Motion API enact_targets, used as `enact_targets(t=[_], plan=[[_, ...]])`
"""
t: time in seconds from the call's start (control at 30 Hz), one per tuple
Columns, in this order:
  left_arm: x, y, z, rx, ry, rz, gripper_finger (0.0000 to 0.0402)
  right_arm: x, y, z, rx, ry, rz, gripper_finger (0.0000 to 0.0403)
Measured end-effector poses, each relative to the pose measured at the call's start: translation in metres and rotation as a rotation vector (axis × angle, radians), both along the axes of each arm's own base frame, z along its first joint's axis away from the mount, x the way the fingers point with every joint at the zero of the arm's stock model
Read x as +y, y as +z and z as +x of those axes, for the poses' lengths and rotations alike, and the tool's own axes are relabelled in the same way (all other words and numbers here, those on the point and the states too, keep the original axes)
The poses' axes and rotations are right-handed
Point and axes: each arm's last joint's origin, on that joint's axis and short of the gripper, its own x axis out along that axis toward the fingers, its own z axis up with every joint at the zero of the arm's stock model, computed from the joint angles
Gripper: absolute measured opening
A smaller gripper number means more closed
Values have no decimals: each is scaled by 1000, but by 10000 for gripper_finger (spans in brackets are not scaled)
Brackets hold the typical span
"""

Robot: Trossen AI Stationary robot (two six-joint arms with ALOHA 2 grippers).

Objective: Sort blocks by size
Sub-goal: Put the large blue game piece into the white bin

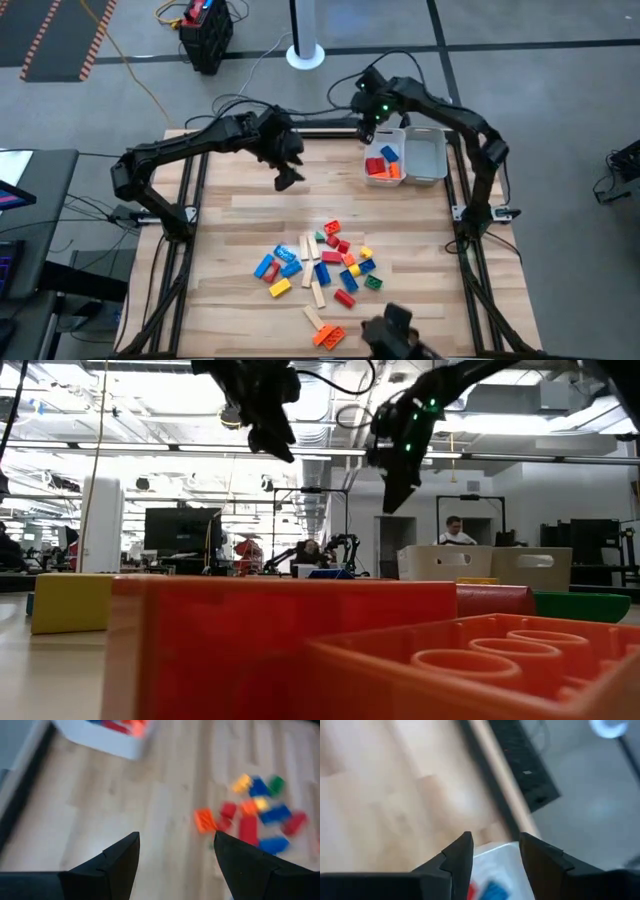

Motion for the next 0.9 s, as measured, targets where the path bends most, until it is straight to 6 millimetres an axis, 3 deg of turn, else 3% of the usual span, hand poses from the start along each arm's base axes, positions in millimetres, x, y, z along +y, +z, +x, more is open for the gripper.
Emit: enact_targets(t=[0.2,0.37,0.47,0.67,0.83,0.9], plan=[[0,-5,1,23,-75,25,249,58,16,9,-76,66,67,193],[0,-2,3,-16,-110,28,249,105,21,8,-194,23,105,193],[-1,-2,3,-30,-156,32,249,136,16,6,-259,1,113,193],[-1,-1,5,-58,-189,53,249,198,-13,0,-224,-50,183,193],[-3,2,4,-70,-149,23,249,229,-17,-2,-220,-43,200,193],[-10,-6,4,-41,-151,-4,249,235,-13,-5,-225,-25,187,193]])
